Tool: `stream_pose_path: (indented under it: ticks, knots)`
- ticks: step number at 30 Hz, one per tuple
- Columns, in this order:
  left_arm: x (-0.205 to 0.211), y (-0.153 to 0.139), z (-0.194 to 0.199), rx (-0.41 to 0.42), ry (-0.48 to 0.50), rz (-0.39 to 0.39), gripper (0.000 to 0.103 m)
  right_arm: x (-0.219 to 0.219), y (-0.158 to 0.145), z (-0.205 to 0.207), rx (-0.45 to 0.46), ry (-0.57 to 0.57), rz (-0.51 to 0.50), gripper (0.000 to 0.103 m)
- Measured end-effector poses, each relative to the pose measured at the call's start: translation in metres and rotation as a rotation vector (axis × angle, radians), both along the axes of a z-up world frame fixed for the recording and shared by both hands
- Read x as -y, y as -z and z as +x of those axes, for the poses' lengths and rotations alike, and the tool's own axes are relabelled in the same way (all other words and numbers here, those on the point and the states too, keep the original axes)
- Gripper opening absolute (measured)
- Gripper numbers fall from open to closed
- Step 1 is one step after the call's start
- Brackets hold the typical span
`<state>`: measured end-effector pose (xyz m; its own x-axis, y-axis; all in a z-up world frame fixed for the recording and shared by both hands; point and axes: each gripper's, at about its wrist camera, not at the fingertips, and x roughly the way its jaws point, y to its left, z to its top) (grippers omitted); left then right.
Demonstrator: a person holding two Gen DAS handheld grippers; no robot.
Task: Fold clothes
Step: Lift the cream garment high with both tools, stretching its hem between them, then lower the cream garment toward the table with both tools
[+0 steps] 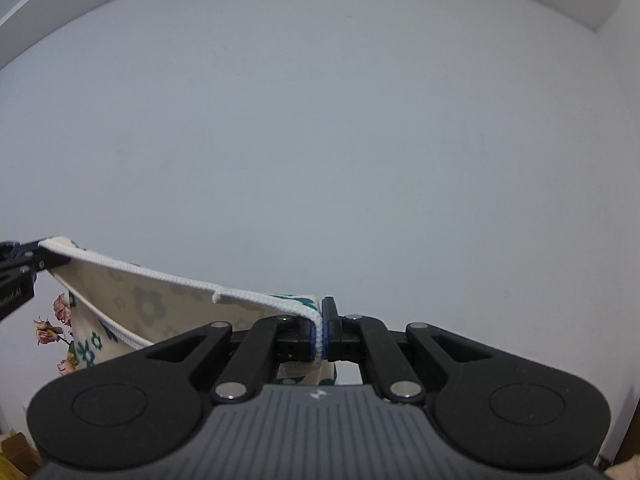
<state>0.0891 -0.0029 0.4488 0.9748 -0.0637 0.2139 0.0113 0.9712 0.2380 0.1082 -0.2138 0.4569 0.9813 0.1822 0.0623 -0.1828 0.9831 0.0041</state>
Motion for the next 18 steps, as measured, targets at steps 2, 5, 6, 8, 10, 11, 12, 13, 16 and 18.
stream_pose_path:
  ticks: [2,5,6,8,10,11,12,13,16,18]
  knots:
    - [0.001,0.002,0.005,-0.018,0.016,-0.011,0.002,0.002,0.0,0.004,-0.03,0.001,0.012,0.002]
    - [0.002,0.011,0.015,-0.055,0.044,-0.023,0.002,0.005,0.004,0.013,-0.073,-0.01,0.032,0.002]
    - [0.004,0.016,0.019,-0.068,0.056,-0.014,0.002,0.005,0.008,0.016,-0.089,-0.018,0.029,0.002]
    - [0.008,0.031,0.025,-0.102,0.084,0.012,0.002,0.002,0.025,0.025,-0.133,-0.04,-0.018,0.003]
    - [0.012,0.056,0.031,-0.14,0.109,0.053,0.002,0.0,0.043,0.035,-0.179,-0.066,-0.063,0.003]
    - [0.013,0.071,0.033,-0.164,0.122,0.073,0.002,0.001,0.058,0.041,-0.211,-0.088,-0.08,0.003]
    - [0.014,0.09,0.035,-0.2,0.139,0.091,0.002,0.004,0.076,0.048,-0.248,-0.112,-0.09,0.003]
    - [0.015,0.11,0.037,-0.238,0.158,0.108,0.002,0.007,0.095,0.054,-0.286,-0.142,-0.098,0.003]
    - [0.009,0.178,0.042,-0.375,0.2,0.129,0.002,0.012,0.166,0.071,-0.42,-0.234,-0.145,0.003]
    - [-0.004,0.223,0.042,-0.486,0.221,0.118,0.002,0.008,0.22,0.078,-0.503,-0.28,-0.193,0.003]
